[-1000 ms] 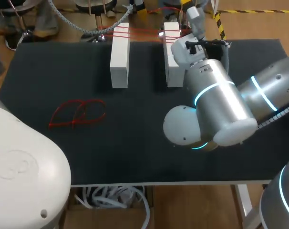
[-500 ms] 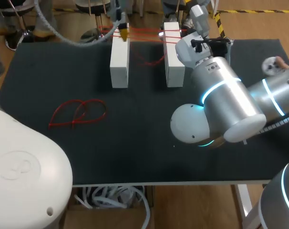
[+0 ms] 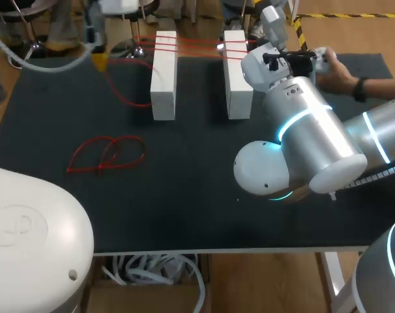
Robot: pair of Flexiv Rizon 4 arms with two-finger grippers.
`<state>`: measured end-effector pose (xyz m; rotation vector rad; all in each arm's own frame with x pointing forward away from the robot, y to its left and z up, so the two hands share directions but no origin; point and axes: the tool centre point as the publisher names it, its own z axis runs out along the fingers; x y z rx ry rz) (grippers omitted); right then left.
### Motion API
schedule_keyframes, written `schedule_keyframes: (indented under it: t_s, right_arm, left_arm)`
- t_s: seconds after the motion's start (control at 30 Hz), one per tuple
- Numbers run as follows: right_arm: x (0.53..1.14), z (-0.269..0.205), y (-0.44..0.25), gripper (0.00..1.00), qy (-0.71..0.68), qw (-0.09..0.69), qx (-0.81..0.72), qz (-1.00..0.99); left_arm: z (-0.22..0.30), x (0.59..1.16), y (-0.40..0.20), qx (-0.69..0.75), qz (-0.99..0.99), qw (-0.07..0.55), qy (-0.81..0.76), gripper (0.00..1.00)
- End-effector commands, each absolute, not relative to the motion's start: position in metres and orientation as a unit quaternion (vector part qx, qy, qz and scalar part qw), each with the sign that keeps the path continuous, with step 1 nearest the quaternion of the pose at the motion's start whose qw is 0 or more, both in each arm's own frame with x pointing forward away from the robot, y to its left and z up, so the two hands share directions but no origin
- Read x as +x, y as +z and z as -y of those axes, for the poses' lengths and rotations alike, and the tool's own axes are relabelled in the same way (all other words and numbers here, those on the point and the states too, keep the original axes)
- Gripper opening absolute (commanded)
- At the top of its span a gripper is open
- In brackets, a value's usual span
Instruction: Grab the tape and strap the tape.
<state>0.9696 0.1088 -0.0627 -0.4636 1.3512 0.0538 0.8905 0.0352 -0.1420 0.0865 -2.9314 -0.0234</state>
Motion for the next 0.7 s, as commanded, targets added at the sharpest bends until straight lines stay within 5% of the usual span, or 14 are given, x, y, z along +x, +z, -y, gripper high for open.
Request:
schedule_keyframes:
  t_s: [0.03,0.3,0.37,0.4,0.7]
  right_arm:
    - [0.97,-0.107,-0.059,1.0,0.025,0.752,-0.217,-0.622]
    - [0.97,-0.107,-0.059,1.0,0.025,0.752,-0.217,-0.622]
    - [0.97,-0.107,-0.059,1.0,0.025,0.752,-0.217,-0.622]
    - [0.97,-0.107,-0.059,1.0,0.025,0.752,-0.217,-0.622]
    - [0.97,-0.107,-0.059,1.0,0.025,0.752,-0.217,-0.622]
  left_arm:
    - [-0.095,0.897,-0.135,0.022,0.994,0.108,0.002,0.0]
    - [-0.13,0.904,-0.137,0.009,0.995,0.097,-0.004,0.0]
    - [-0.13,0.904,-0.137,0.008,0.996,0.094,-0.005,0.5]
    - [-0.13,0.904,-0.137,0.008,0.996,0.094,-0.005,1.0]
    - [-0.13,0.904,-0.137,0.008,0.996,0.094,-0.005,1.0]
